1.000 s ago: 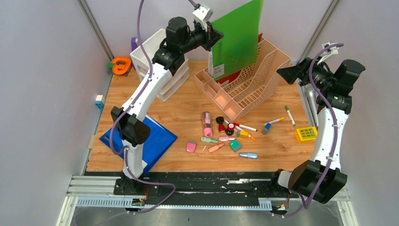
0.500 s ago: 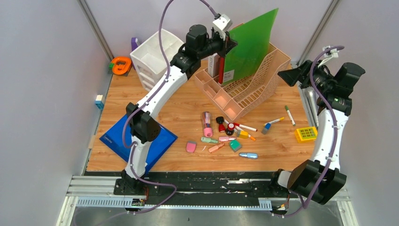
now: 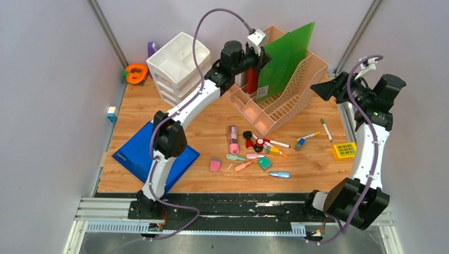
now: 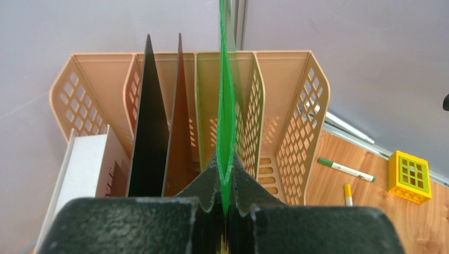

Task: Organize the desk
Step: Place the folder in the storage box.

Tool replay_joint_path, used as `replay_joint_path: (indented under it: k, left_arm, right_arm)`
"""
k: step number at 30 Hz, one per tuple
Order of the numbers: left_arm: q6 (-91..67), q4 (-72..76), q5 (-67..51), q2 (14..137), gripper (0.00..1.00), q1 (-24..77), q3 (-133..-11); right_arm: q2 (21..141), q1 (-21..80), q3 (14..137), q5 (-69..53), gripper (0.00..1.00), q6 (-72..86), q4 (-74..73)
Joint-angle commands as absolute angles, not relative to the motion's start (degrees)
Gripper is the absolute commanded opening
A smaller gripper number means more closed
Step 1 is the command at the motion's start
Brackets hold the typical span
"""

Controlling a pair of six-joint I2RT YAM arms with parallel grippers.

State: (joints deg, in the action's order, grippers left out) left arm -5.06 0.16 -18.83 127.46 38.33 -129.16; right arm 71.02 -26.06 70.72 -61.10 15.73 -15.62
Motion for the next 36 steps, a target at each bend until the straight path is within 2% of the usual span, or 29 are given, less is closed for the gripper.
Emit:
replay_joint_path:
  k: [1,11,13,14,15,16,17,18,20,28,33,36]
  left_arm:
    - [-7.32,11.8,-18.86,127.94,0.0,39.15,-127.6]
    - [-6.59,10.63,-20.21,127.47,0.01,39.81,-122.13]
    - [-5.77,9.3,-19.79,126.99,0.14,39.81,-121.06]
    - [-5.43,8.15,-19.6,126.78,0.28,39.81,-120.78]
    - [-4.76,7.72,-19.23,126.18,0.37,39.81,-120.09]
    - [-4.36,6.81,-19.11,125.35,0.54,39.81,-119.72]
    - [-3.48,6.39,-19.01,124.9,0.64,39.81,-118.99]
    - [-2.97,5.27,-19.0,123.84,0.82,39.81,-118.73]
    - [-1.61,2.54,-19.35,122.27,0.97,39.81,-118.45]
    - [5.7,-12.02,-20.09,111.18,1.0,39.81,-114.12]
    - [11.87,-21.01,-18.1,101.28,1.0,39.81,-103.49]
    - [21.31,-29.21,-13.38,92.95,1.0,39.81,-95.35]
  right_arm:
    - [69.87,-26.42,69.78,-62.33,0.88,14.94,-14.33]
    - [69.46,-26.42,68.13,-62.8,0.88,15.03,-13.82]
    - [69.27,-26.37,67.9,-62.87,0.87,15.12,-13.8]
    - [69.19,-26.4,67.81,-62.92,0.88,15.18,-13.72]
    - [69.13,-26.38,67.77,-62.97,0.88,15.2,-13.67]
    - [69.02,-26.45,67.76,-63.01,0.88,15.2,-13.63]
    - [68.94,-26.38,67.76,-63.09,0.88,15.26,-13.62]
    - [68.82,-26.37,67.76,-63.26,0.88,15.33,-13.62]
    - [68.75,-26.45,67.84,-63.65,0.88,15.37,-13.54]
    - [68.73,-26.32,67.38,-65.68,0.88,13.94,-13.71]
    - [68.47,-25.36,67.13,-66.07,0.88,11.35,-14.07]
    - [67.14,-22.47,67.85,-63.92,0.88,8.31,-15.38]
